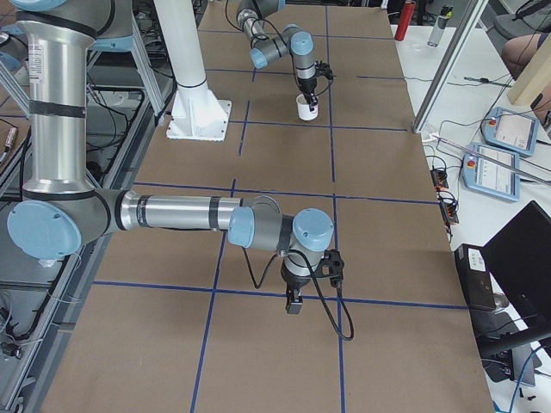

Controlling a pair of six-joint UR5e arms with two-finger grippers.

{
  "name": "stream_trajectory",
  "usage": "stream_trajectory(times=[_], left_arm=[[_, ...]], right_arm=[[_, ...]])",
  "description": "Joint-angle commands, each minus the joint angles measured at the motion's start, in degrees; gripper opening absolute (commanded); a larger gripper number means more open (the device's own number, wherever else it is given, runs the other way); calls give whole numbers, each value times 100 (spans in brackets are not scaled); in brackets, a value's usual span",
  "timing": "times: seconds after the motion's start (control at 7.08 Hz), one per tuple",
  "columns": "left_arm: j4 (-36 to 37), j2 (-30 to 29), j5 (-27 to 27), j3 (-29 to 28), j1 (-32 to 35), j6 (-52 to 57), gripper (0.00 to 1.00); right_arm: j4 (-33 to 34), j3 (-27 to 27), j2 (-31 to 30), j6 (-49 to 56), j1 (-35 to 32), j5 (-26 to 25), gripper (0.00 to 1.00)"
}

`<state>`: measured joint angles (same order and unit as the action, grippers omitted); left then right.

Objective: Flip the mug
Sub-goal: 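Lift the mug with the left gripper and swing it toward the table center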

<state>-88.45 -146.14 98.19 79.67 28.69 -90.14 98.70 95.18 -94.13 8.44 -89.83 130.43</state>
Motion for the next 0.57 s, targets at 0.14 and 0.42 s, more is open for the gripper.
stream_trajectory(times=[0.14, 0.42], left_arm=[[91, -494, -19, -742, -206, 496, 0], [91, -494, -36, -751, -206, 637, 0]], right_arm=[[0, 0, 0, 0, 0, 0, 100], [0, 0, 0, 0, 0, 0, 100]])
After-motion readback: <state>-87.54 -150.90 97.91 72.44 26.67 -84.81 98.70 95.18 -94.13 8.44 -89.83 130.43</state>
